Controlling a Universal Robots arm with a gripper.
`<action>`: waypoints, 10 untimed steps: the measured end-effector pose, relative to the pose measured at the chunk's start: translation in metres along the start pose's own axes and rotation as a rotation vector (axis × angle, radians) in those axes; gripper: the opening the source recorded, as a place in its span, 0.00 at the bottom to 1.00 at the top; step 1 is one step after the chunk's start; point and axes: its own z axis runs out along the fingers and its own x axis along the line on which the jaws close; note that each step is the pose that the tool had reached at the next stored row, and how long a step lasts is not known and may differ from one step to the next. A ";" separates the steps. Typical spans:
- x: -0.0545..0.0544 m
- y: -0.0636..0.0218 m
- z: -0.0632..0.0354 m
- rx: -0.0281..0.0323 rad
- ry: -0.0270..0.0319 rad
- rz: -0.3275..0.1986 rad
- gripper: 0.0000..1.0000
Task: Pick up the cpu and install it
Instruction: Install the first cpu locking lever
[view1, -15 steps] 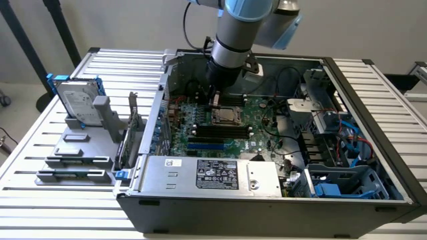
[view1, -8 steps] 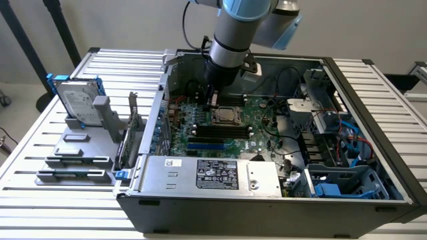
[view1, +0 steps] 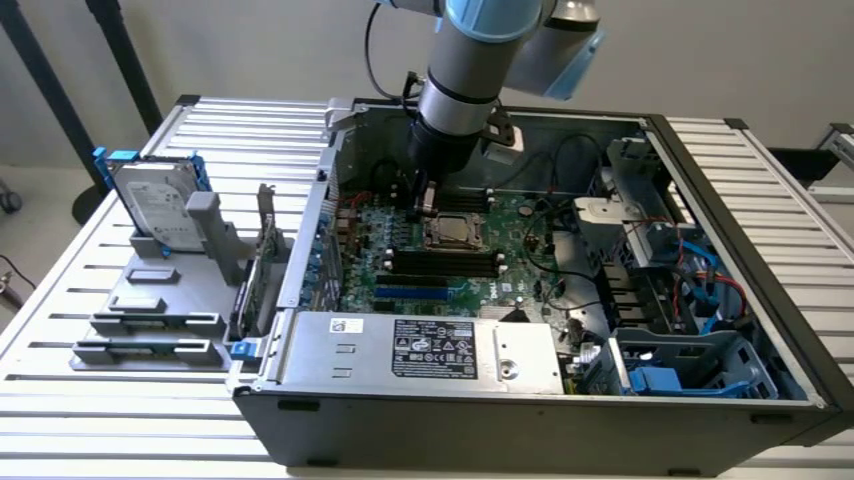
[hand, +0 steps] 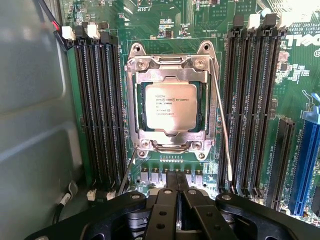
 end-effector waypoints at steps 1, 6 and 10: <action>0.000 0.0000 0.0000 0.0000 0.0000 0.000 0.11; 0.000 -0.0079 -0.0071 0.0000 0.0000 0.000 0.11; -0.001 -0.0161 -0.0117 -0.0001 0.0003 0.001 0.11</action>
